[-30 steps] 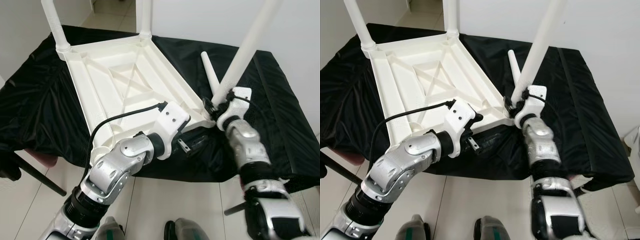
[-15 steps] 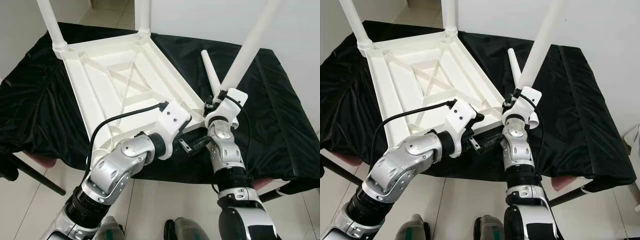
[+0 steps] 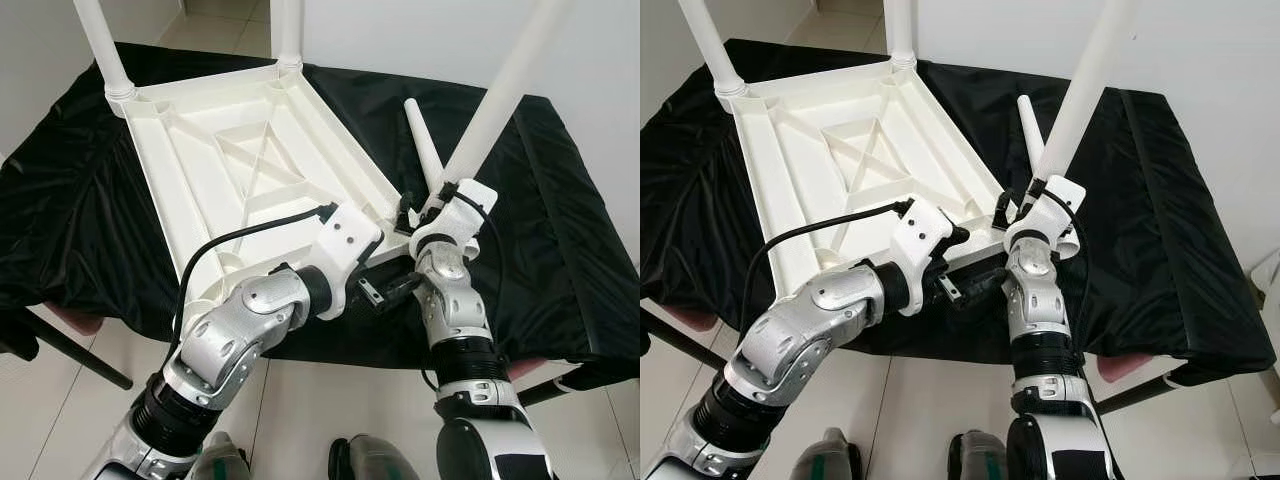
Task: Building children table
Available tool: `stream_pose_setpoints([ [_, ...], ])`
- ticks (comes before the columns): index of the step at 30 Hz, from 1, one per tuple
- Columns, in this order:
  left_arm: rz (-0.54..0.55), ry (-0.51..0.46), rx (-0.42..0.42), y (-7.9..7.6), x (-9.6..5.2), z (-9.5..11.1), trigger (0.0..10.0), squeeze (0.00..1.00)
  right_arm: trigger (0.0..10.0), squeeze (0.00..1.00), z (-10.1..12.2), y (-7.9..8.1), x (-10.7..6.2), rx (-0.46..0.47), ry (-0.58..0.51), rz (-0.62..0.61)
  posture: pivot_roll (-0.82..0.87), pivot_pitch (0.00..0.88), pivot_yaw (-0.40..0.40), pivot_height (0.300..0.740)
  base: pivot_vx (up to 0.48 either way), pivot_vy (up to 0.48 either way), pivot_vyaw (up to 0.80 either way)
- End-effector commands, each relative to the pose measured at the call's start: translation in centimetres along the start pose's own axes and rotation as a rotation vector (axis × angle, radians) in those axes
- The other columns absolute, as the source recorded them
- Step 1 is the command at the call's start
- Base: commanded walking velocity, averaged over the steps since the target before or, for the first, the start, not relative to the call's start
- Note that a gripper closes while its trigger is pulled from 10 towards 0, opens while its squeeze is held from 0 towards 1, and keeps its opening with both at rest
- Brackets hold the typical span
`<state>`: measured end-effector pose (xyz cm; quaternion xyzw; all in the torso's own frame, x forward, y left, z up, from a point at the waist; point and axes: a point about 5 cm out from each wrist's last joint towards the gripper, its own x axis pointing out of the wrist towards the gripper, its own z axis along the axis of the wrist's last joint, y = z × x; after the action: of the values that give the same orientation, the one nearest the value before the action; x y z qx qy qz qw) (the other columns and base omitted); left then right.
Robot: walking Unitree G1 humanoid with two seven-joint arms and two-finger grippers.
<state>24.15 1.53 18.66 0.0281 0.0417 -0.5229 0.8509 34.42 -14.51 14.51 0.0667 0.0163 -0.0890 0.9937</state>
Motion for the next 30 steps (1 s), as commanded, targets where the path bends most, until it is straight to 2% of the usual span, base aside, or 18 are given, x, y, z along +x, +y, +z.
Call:
stream_pose_setpoints([
  [1,-0.021,0.017,-0.001,-0.3,0.1,-0.4,10.0,0.00,10.0,1.00,-0.2,-0.1,0.0,-0.004,0.020,0.053,-0.05,0.028,-0.055,0.740,0.000,0.000,0.00],
  [2,-0.021,0.017,-0.001,-0.3,0.1,-0.3,10.0,0.00,10.0,0.13,-0.1,-0.3,0.2,-0.017,0.022,0.098,-0.05,0.025,-0.054,0.740,0.000,0.000,0.00],
  [3,-0.020,0.017,0.000,-0.3,0.1,-0.3,10.0,0.00,10.0,0.13,0.0,-0.4,0.3,-0.026,0.022,0.126,-0.05,0.024,-0.053,0.740,0.000,0.000,0.00],
  [4,-0.020,0.017,0.000,-0.3,0.1,-0.3,10.0,0.00,10.0,0.00,-0.1,-0.4,0.5,-0.029,0.041,0.206,-0.05,0.023,-0.053,0.740,0.000,0.000,0.00],
  [6,-0.020,0.017,0.000,-0.2,0.1,-0.3,10.0,0.00,10.0,0.00,-0.2,-0.4,0.5,-0.027,0.062,0.288,-0.05,0.023,-0.053,0.740,0.000,0.000,0.00],
  [7,-0.020,0.017,0.002,-0.2,0.1,-0.3,10.0,0.00,10.0,0.00,0.0,-0.6,0.6,-0.054,0.057,0.385,-0.05,0.019,-0.050,0.740,0.000,0.000,0.00],
  [12,-0.023,0.018,0.004,-0.2,0.1,-0.3,10.0,0.00,10.0,0.00,0.3,-1.4,0.9,-0.134,0.025,0.452,-0.05,0.016,-0.049,0.740,0.000,0.000,0.00],
  [15,-0.024,0.019,0.006,-0.1,0.1,-0.3,10.0,0.00,10.0,0.00,0.2,-2.3,0.9,-0.205,0.016,0.567,-0.04,0.010,-0.049,0.740,0.000,0.000,0.00],
  [18,-0.023,0.018,0.008,-0.1,0.1,-0.3,10.0,0.00,10.0,0.00,-0.3,-3.5,0.8,-0.255,0.052,0.680,-0.05,0.008,-0.047,0.740,0.000,0.000,0.00],
  [23,-0.022,0.018,0.008,-0.1,0.1,-0.3,10.0,0.00,10.0,0.00,-0.5,-4.0,0.8,-0.274,0.064,0.709,-0.05,0.008,-0.047,0.740,0.000,0.000,0.00],
  [25,-0.024,0.018,0.009,-0.1,0.1,-0.2,10.0,0.00,10.0,0.00,-0.5,-5.6,1.1,-0.305,0.074,0.760,-0.05,0.009,-0.040,0.740,0.000,0.000,0.00],
  [30,-0.026,0.020,0.009,-0.1,0.0,-0.2,10.0,0.00,10.0,0.00,0.0,-6.8,1.6,-0.332,0.058,0.756,-0.05,0.014,-0.034,0.740,0.000,0.000,0.00],
])
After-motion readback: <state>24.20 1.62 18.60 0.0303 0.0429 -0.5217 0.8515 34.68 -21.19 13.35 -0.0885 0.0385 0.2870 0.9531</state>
